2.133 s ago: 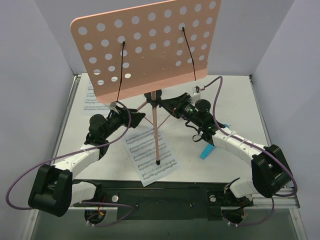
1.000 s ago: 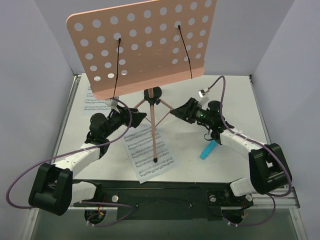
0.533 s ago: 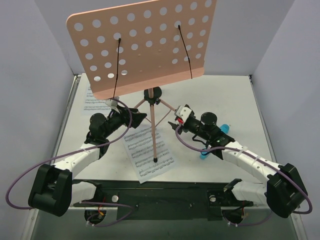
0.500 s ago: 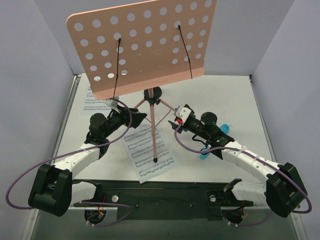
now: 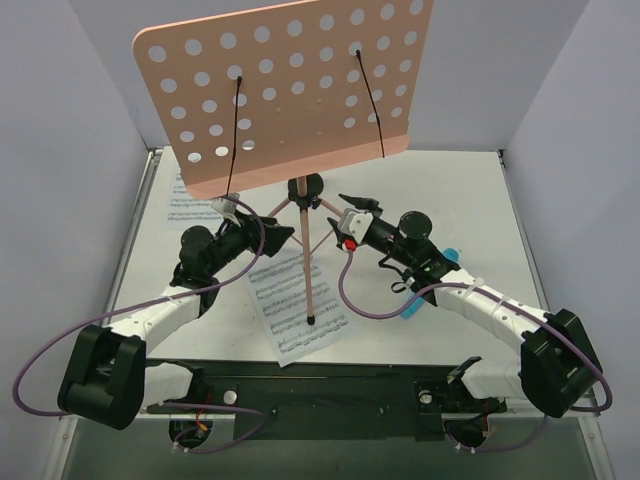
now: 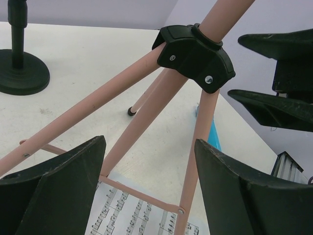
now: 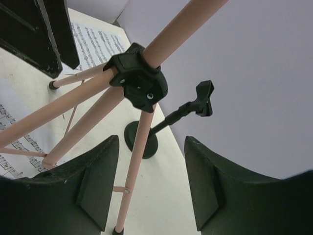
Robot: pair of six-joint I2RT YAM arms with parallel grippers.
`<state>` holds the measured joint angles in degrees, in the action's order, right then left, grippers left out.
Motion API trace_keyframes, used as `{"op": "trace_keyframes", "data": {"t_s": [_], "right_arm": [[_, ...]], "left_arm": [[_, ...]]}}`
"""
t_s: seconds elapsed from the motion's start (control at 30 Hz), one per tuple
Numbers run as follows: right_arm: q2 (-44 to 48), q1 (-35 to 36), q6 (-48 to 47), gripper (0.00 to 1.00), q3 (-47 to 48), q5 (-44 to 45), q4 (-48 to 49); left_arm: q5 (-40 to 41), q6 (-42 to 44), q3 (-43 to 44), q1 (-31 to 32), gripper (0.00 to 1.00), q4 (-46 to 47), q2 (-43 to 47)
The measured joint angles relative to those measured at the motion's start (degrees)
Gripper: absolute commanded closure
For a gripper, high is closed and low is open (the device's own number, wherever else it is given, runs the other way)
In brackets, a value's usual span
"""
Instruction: Set up the instrument practice props
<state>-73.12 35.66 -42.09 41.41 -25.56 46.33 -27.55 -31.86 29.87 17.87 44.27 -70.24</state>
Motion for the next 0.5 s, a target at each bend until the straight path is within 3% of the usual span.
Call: {"op": "trace_keyframes", "data": {"t_s": [0.5], "right_arm": [[-4.4,2.8,-3.0,0.54,5.1,-3.3,-0.9]], "left_arm": [[-0.2,-0.4,0.0,0.0,0.16,0.6,-0.9]]}}
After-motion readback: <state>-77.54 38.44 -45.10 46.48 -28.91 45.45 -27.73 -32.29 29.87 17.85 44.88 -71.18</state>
